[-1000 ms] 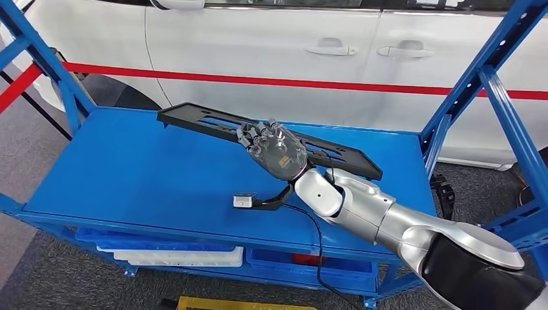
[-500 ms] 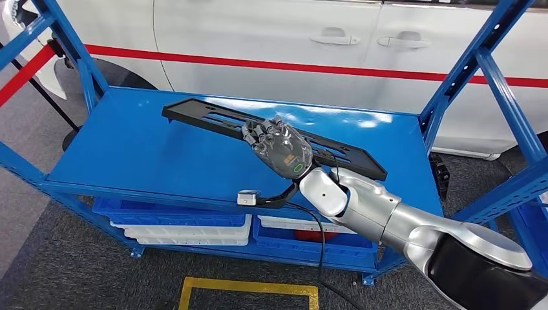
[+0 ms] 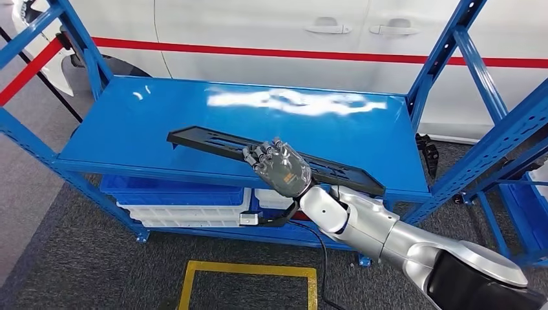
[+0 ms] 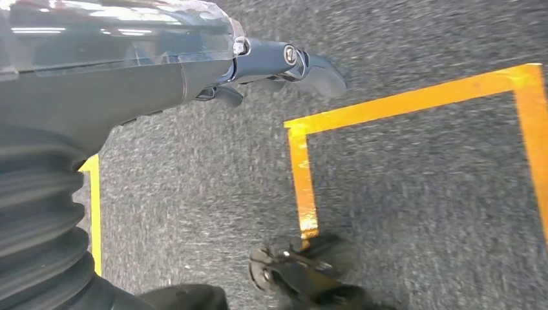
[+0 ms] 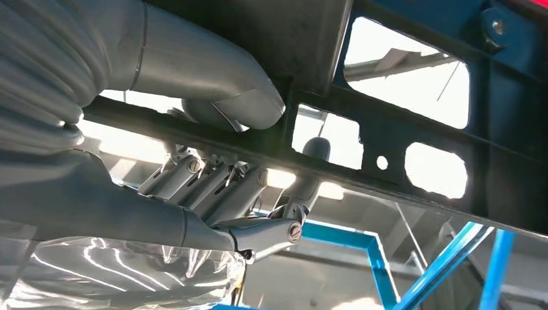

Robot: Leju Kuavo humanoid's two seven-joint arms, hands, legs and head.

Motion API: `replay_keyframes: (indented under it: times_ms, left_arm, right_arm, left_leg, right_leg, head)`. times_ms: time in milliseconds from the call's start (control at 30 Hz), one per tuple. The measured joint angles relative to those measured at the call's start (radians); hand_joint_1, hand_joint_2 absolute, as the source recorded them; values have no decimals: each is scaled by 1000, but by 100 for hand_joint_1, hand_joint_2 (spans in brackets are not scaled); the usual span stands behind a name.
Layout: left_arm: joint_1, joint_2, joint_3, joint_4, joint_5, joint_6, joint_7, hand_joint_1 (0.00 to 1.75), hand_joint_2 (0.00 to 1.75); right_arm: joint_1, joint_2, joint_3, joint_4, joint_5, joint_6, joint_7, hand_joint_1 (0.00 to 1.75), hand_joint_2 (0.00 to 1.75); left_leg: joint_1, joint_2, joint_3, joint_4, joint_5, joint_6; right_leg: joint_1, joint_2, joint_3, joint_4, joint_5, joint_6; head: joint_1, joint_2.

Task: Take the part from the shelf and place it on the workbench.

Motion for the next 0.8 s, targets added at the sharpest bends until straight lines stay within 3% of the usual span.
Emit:
replay_keyframes:
  times_ms: [67, 100, 167, 200, 233, 300, 333, 367, 400, 433, 500, 533, 600, 667, 700, 733, 800]
  left_arm:
    - [-2, 0, -1, 0, 0, -2, -2, 0, 175]
    - [-2, 0, -1, 0, 0, -3, -2, 0, 175]
    - [-1, 0, -1, 0, -1, -4, -3, 0, 175]
    - [0, 0, -2, 0, -1, -5, -2, 0, 175]
    - [0, -1, -2, 0, -2, -6, -2, 0, 175]
    - [-1, 0, -3, 0, -3, -10, -2, 0, 175]
    - [0, 0, -4, 0, -3, -12, -2, 0, 175]
    - [1, 0, -5, 0, -2, -13, -2, 0, 175]
    - [1, 0, -6, 0, -1, -14, -3, 0, 175]
    - [2, 0, -7, 0, -1, -14, -4, 0, 175]
    - [4, -2, -9, 0, 0, -15, -8, 0, 175]
    - [5, -3, -9, 0, 0, -15, -11, 0, 175]
    - [6, -6, -10, 0, 0, -16, -15, 0, 175]
    - [9, -6, -10, 0, 0, -17, -17, 0, 175]
    - [11, -6, -10, 0, 0, -17, -17, 0, 175]
    - [14, -6, -10, 0, 0, -17, -17, 0, 175]
    - [17, -5, -11, 0, 1, -17, -20, 0, 175]
  right_arm:
    - [10, 0, -8, 0, 0, -1, 2, 175, 175]
    - [13, 0, -11, 0, 0, -1, 3, 175, 175]
    - [19, 0, -15, 0, 0, -2, 5, 175, 175]
    - [23, -1, -15, 1, 0, -3, 6, 175, 175]
    - [28, -1, -16, 1, 0, -4, 6, 175, 175]
    - [37, -2, -17, 1, 0, -4, 8, 175, 175]
    - [40, -2, -17, 1, 0, -4, 10, 175, 175]
    - [44, -2, -16, 1, 0, -4, 11, 175, 175]
    - [46, -1, -15, 1, 0, -3, 10, 175, 175]
    - [48, -1, -15, 2, 0, -3, 5, 175, 175]
    - [48, 1, -20, 2, 0, -5, -21, 175, 175]
    - [48, 2, -27, 2, 0, -7, -36, 175, 175]
    - [46, 4, -44, 2, 0, -12, -57, 175, 175]
    - [45, 6, -53, 4, 0, -15, -61, 175, 175]
    - [43, 6, -54, 4, 0, -16, -59, 175, 175]
    - [43, 7, -54, 5, 0, -16, -58, 175, 175]
    - [47, 11, -56, 6, 0, -16, -63, 175, 175]
  left_leg:
    - [-3, -5, 69, -108, -27, 10]
    - [-7, -8, 78, -130, -37, 19]
    - [-8, -7, 63, -135, -22, 42]
    - [-8, -5, 54, -136, -10, 52]
    - [-8, -3, 42, -138, 3, 61]
    - [-10, 0, 11, -137, 29, 72]
    - [-13, 0, -5, -137, 42, 74]
    - [-16, 0, -22, -136, 55, 75]
    - [-19, 0, -39, -136, 67, 75]
    - [-23, 0, -54, -135, 79, 76]
    - [-29, -2, -78, -135, 101, 74]
    - [-31, -2, -87, -135, 112, 72]
    - [-29, -2, -93, -141, 134, 63]
    - [-26, -1, -95, -151, 153, 51]
    - [-25, -2, -101, -147, 144, 45]
    - [-25, -3, -111, -127, 113, 40]
    - [-21, -4, -140, -27, 9, 30]
  right_leg:
    - [0, 0, -18, 12, 13, 14]
    - [1, 1, -22, 13, 22, 21]
    - [-2, 1, -28, 9, 33, 34]
    - [-4, 3, -36, 20, 15, 39]
    - [-6, 4, -48, 47, -21, 42]
    - [-6, 5, -83, 161, -127, 44]
    - [-5, 6, -96, 228, -163, 45]
    - [-4, 7, -100, 279, -178, 44]
    - [-3, 7, -89, 301, -169, 41]
    - [-1, 8, -60, 287, -145, 35]
    - [10, 8, 43, 171, -113, 13]
    - [15, 6, 98, 96, -118, 4]
    - [25, 3, 156, 3, -135, -5]
    - [26, 1, 151, -16, -116, -7]
    - [23, 0, 144, -24, -102, -12]
    - [19, -2, 133, -30, -85, -16]
    - [15, -2, 103, -35, -56, -23]
  head:
    - [0, 0]
    - [0, 0]
    - [0, 0]
    - [0, 0]
    - [0, 0]
    - [0, 0]
    - [0, 0]
    - [0, 0]
    - [0, 0]
    - [0, 0]
    - [0, 0]
    - [0, 0]
    - [0, 0]
    - [0, 0]
    - [0, 0]
    - [0, 0]
    - [0, 0]
